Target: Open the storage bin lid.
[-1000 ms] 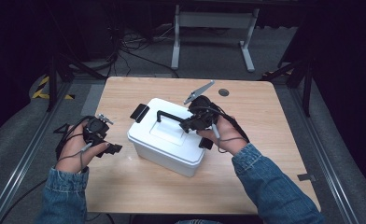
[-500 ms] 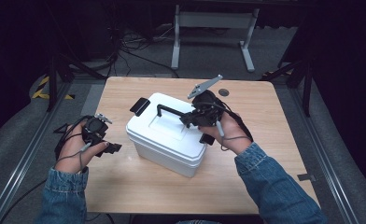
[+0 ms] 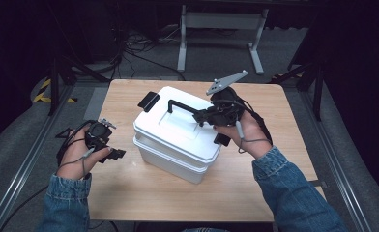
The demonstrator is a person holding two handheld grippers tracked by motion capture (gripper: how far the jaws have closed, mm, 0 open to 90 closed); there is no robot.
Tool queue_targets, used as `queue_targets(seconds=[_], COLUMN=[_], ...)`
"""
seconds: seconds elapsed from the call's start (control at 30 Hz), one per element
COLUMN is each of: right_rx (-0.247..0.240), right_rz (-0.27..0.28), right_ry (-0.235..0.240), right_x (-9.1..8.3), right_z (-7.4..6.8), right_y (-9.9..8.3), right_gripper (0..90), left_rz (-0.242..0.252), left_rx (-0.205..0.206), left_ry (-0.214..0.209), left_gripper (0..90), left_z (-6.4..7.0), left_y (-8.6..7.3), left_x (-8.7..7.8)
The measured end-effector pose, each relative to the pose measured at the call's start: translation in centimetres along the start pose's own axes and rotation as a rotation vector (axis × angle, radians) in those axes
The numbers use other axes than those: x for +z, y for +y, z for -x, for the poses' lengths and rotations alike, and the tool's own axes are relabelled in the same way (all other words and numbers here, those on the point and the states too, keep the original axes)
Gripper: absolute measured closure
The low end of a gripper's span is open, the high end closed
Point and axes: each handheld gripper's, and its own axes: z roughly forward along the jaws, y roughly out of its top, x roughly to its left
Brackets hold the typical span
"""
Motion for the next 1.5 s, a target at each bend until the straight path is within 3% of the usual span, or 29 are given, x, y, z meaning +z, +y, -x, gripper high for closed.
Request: queue_targets(seconds=[0.1, 0.27, 0.67, 1.5], right_rx=[0.01, 0.037, 0.101, 0.265], right_rz=[0.002, 0.013, 0.028, 0.036], right_ry=[-0.014, -0.045, -0.131, -0.286], right_x=[-0.8, -2.0, -5.0, -8.1], right_z=[0.4, 1.4, 4.2, 9.9], right_y=[-0.4, -1.1, -3.1, -7.0], right_gripper=[84.5, 84.5, 84.5, 84.6], left_rz=[-0.003, -0.014, -0.018, -0.018], left_rx=[-0.016, 0.009, 0.013, 0.013], left_ry=[-0.006, -0.004, 0.0, -0.003], left_gripper=[20.0, 19.7, 19.7, 19.7], left_z=[0.0, 0.0, 0.0, 0.0], left_y=[-0.1, -0.1, -0.1, -0.2], left_x=[0.0, 0.1, 0.1, 0.1])
